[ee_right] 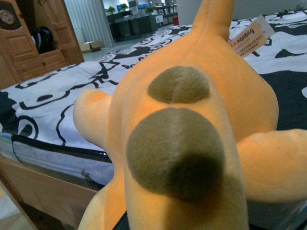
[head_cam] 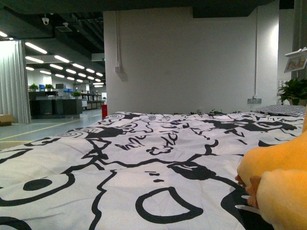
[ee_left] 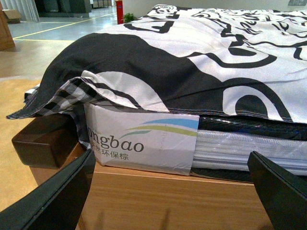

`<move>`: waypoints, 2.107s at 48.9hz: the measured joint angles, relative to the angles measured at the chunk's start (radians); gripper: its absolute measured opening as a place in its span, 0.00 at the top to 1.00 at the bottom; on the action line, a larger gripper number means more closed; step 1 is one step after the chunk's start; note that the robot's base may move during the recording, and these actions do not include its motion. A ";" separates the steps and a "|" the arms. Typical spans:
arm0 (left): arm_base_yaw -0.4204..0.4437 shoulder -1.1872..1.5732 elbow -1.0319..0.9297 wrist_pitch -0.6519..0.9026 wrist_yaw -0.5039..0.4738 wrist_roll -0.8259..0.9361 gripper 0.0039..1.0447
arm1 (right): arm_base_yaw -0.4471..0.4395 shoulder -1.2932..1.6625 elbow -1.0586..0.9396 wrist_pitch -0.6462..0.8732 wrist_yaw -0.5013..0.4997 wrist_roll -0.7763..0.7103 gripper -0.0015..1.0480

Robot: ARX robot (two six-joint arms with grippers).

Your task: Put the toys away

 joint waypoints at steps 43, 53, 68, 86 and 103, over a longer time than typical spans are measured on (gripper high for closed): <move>0.000 0.000 0.000 0.000 0.000 0.000 0.06 | -0.133 -0.103 -0.098 -0.002 -0.065 0.005 0.92; 0.000 0.000 0.000 0.000 0.000 0.000 0.06 | -0.133 -0.103 -0.098 -0.002 -0.065 0.005 0.92; 0.000 0.000 0.000 0.000 0.000 0.000 0.06 | -0.134 -0.103 -0.102 -0.002 -0.055 0.005 0.92; 0.001 0.000 0.000 0.000 -0.003 0.000 0.06 | -0.134 -0.103 -0.111 -0.002 -0.062 0.005 0.92; 0.001 0.000 0.000 0.000 0.000 0.000 0.06 | -0.137 -0.102 -0.113 -0.002 -0.040 0.006 0.92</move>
